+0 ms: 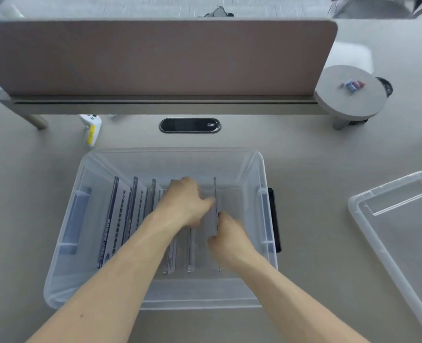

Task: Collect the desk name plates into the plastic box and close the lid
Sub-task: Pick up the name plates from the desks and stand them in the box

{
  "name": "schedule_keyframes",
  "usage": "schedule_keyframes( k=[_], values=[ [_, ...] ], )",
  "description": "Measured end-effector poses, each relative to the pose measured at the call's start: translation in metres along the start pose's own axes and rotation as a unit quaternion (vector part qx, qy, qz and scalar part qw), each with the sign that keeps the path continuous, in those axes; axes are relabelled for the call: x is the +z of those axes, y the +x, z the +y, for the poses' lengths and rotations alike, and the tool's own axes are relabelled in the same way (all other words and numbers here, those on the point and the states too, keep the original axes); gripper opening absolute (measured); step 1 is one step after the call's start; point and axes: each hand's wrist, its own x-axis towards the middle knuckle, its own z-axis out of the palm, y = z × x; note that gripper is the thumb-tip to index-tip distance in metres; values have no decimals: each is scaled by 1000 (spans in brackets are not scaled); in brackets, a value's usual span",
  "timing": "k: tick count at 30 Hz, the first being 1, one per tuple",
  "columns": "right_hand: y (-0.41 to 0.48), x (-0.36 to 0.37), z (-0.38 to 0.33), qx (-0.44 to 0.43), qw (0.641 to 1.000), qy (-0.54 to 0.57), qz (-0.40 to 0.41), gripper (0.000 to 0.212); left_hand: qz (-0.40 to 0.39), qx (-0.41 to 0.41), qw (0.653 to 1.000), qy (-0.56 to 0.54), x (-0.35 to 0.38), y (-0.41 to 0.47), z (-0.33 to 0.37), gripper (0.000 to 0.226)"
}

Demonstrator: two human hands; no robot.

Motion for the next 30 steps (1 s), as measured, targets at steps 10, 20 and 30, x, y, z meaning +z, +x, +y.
schedule_keyframes(
  k=[10,20,30],
  values=[
    [-2,6,-13,2,1000,-15,7,33,-14,-17,998,55,-1,10,-24,12],
    [-17,-1,-23,19,999,-34,35,53,6,10,1000,-15,-12,-10,-30,36],
    [-96,-106,-80,-105,929,232,267,46,167,206,925,-273,-104,-85,36,23]
  ],
)
